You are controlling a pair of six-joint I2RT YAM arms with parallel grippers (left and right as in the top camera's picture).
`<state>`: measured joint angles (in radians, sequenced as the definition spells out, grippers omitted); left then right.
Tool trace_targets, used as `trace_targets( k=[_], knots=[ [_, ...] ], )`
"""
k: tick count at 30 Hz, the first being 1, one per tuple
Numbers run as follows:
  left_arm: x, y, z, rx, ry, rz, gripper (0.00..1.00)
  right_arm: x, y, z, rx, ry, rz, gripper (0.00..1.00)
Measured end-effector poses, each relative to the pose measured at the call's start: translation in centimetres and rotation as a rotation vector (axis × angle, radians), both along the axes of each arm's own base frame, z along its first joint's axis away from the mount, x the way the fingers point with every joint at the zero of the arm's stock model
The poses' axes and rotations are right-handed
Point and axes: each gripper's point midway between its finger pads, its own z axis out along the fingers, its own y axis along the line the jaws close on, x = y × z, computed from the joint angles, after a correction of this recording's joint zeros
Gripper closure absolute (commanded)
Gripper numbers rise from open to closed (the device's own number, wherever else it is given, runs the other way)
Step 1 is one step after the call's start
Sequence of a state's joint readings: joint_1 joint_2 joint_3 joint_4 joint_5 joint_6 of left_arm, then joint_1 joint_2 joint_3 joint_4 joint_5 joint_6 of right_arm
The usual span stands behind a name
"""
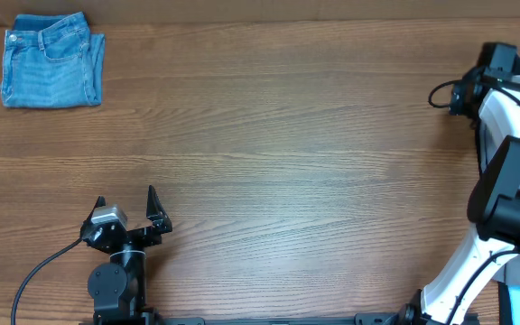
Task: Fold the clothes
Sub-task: 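Move the right gripper to the grey shorts at the right edge, then grasp the grey shorts waistband with the right gripper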
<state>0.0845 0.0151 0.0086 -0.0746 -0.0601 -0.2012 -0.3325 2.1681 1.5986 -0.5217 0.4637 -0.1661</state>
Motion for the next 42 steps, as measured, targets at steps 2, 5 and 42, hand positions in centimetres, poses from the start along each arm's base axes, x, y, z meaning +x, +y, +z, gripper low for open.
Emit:
trace_targets(
  k=[2,5,42],
  knots=[
    [0.0,0.0,0.0,0.000,0.000,0.000,0.00,-0.1,-0.8,-0.5,0.004,-0.009,-0.019,0.06],
    [0.0,0.0,0.0,0.000,0.000,0.000,0.00,0.0,-1.7,-0.6,0.024,-0.041,-0.032,0.09],
    [0.0,0.0,0.0,0.000,0.000,0.000,0.00,1.4,-1.4,-3.4,0.128,-0.086,0.017,0.14]
  ],
)
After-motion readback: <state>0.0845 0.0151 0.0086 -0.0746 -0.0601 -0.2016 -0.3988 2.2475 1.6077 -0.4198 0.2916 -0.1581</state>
